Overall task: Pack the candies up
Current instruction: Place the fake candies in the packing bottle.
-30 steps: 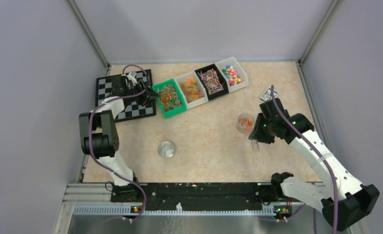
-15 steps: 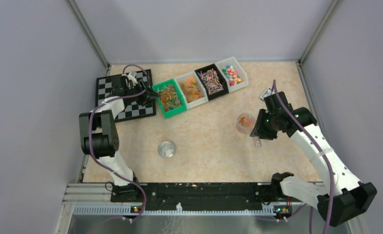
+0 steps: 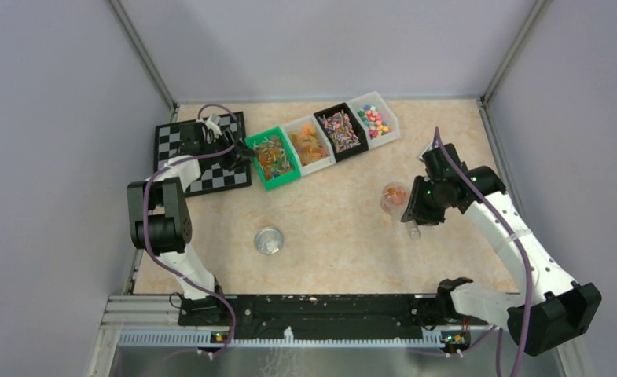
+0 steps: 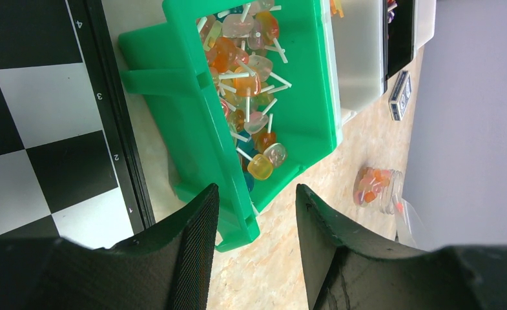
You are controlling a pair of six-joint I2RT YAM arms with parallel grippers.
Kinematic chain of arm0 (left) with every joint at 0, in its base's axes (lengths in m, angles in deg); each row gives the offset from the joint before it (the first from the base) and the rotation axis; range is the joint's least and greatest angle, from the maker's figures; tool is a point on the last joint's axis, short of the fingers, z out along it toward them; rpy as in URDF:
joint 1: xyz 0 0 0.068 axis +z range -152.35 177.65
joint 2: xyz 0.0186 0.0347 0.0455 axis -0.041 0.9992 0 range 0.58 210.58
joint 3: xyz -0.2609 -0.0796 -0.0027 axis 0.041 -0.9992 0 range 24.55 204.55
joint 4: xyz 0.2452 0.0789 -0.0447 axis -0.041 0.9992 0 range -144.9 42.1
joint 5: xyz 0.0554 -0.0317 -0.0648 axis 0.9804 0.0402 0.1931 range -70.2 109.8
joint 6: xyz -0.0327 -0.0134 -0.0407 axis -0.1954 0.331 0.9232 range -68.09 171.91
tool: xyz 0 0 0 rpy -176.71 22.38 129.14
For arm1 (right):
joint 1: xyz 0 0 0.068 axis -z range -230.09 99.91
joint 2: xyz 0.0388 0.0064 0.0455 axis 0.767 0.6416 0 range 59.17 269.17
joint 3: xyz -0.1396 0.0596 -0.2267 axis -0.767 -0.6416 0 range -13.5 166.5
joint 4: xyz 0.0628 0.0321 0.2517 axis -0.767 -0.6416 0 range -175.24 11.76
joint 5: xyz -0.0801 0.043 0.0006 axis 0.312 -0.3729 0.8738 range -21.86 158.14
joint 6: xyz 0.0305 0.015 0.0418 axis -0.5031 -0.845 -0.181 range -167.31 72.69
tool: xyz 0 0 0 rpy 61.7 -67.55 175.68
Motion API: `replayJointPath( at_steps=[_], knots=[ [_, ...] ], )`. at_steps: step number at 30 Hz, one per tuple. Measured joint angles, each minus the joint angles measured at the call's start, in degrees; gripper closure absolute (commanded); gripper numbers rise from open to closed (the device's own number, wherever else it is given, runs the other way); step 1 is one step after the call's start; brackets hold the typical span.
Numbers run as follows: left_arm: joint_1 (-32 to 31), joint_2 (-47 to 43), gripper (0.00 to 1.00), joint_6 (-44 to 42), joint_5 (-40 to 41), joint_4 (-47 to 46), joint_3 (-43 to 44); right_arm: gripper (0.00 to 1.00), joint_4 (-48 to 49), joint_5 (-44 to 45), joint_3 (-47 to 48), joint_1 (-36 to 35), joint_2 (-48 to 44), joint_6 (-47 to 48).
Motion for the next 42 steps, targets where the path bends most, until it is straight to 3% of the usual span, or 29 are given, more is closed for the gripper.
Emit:
replayJointPath(
  at_steps=[24, 42],
  knots=[
    [0.0, -1.97, 0.47, 0.72, -1.03, -0.76, -0.31, 1.0, -6.75, -5.49, 8.72, 4.92, 4.9, 2.1],
    [-0.02, -1.97, 0.47, 1.62, -2.25, -1.31, -0.96, 1.0, -7.26, -10.69, 9.49, 7.45, 5.73, 3.45]
  ],
)
